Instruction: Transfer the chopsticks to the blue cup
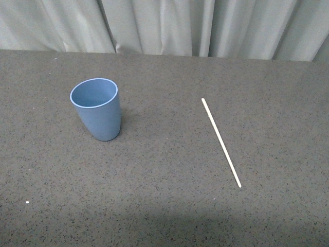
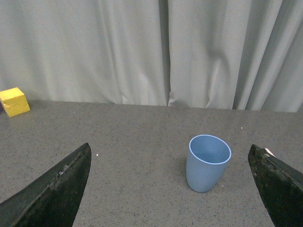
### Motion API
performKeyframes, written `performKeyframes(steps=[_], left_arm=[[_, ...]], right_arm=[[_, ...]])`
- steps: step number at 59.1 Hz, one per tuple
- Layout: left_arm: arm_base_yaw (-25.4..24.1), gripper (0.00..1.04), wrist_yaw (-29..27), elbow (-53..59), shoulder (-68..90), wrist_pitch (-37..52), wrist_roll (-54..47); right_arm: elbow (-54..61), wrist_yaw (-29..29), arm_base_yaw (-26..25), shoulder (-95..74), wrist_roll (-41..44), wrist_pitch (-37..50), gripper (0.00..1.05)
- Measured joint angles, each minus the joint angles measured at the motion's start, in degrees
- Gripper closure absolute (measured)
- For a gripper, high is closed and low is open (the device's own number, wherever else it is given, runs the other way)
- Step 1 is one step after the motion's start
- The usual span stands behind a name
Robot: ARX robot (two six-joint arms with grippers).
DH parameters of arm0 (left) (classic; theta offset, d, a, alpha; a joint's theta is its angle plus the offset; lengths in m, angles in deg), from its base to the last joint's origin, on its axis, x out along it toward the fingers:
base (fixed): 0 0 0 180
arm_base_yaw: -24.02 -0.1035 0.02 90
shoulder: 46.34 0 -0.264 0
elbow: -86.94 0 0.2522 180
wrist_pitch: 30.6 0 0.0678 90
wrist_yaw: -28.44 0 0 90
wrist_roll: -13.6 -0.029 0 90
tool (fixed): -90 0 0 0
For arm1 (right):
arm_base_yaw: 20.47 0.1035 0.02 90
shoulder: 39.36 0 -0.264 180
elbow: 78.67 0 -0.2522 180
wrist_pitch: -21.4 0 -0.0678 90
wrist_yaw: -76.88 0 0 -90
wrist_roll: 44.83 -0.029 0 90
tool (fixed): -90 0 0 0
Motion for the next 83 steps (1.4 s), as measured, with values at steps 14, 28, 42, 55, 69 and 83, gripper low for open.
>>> performKeyframes(steps=[14, 28, 42, 55, 69, 83], left_arm=[[0.0, 0.07, 0.0, 0.0, 0.0, 0.0, 0.0], [0.0, 0.07, 0.0, 0.0, 0.0, 0.0, 0.0], [0.0, 0.07, 0.0, 0.0, 0.0, 0.0, 0.0], [0.0, 0.07, 0.0, 0.0, 0.0, 0.0, 0.0], [0.0, 0.07, 0.0, 0.0, 0.0, 0.0, 0.0], [0.0, 0.07, 0.0, 0.0, 0.0, 0.0, 0.0]], right_arm=[[0.0, 0.0, 0.0, 0.0, 0.0, 0.0, 0.09], [0.0, 0.0, 0.0, 0.0, 0.0, 0.0, 0.09], [0.0, 0.0, 0.0, 0.0, 0.0, 0.0, 0.09], [0.0, 0.0, 0.0, 0.0, 0.0, 0.0, 0.09], [0.0, 0.0, 0.0, 0.0, 0.0, 0.0, 0.09], [0.0, 0.0, 0.0, 0.0, 0.0, 0.0, 0.09]])
